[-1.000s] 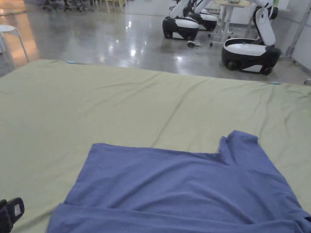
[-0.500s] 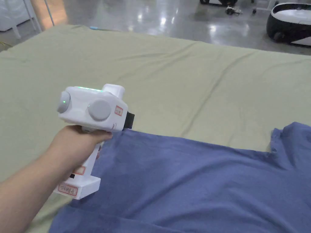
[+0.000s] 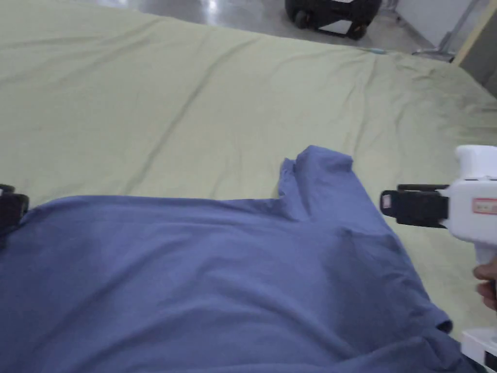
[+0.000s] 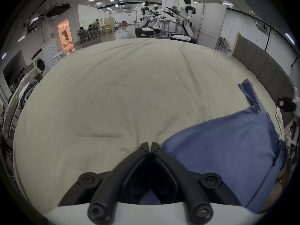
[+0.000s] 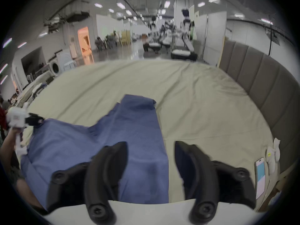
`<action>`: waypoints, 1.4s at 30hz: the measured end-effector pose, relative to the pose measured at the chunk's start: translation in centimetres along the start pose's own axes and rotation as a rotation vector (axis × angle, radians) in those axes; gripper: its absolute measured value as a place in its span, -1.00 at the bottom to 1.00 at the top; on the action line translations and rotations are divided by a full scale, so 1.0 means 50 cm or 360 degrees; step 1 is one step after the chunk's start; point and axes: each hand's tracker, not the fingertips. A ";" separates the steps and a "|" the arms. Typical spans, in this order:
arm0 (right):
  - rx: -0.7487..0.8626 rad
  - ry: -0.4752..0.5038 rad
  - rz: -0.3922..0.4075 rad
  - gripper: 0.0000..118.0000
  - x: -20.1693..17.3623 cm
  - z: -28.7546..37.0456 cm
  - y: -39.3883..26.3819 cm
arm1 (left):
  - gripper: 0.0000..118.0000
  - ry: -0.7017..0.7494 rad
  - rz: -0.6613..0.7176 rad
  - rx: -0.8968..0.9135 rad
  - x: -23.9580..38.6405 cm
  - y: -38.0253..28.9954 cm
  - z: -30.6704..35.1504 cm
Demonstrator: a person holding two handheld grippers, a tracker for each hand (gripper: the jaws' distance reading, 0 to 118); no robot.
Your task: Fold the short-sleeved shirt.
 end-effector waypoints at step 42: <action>-0.0188 0.0082 0.0061 -1.00 0.019 0.317 -0.508 | -1.00 -0.0080 -0.0001 0.0022 -0.032 -0.479 0.380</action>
